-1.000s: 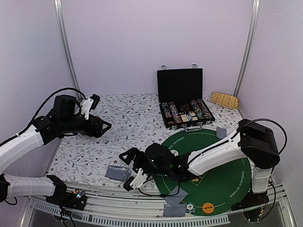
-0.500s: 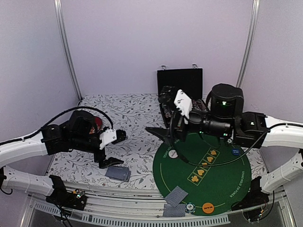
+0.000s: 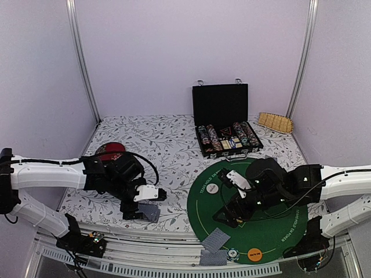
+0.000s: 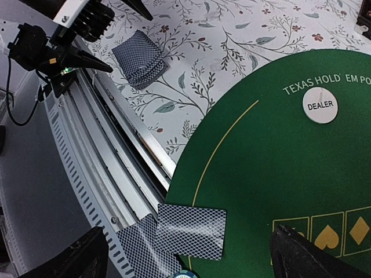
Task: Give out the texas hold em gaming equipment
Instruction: Move the poker card to the big blind area.
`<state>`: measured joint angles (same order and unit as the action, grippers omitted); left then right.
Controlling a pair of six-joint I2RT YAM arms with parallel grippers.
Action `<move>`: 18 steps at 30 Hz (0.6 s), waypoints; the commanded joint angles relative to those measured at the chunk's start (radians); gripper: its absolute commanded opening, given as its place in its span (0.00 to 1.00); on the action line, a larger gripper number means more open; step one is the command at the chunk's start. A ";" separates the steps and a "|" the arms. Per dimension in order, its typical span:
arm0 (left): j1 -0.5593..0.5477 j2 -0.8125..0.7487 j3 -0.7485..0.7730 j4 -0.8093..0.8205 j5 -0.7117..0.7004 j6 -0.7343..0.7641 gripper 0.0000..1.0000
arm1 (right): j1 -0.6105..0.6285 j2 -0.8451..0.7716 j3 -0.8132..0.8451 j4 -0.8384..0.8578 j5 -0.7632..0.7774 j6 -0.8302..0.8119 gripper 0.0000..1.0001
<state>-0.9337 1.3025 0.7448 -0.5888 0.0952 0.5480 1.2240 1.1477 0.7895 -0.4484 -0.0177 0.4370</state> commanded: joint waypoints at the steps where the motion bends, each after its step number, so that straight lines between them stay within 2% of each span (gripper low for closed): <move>1: -0.014 0.034 -0.031 0.059 -0.063 0.057 0.98 | -0.053 0.038 -0.018 0.026 -0.083 0.062 0.99; 9: -0.015 0.087 -0.062 0.123 -0.051 0.097 0.98 | -0.122 0.185 -0.041 0.096 -0.268 0.073 0.90; 18: -0.014 0.163 -0.073 0.175 -0.054 0.124 0.98 | -0.134 0.387 -0.026 0.087 -0.387 0.065 0.55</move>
<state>-0.9360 1.4391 0.6842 -0.4656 0.0387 0.6476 1.0973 1.4902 0.7574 -0.3733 -0.3161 0.4992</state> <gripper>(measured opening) 0.983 0.607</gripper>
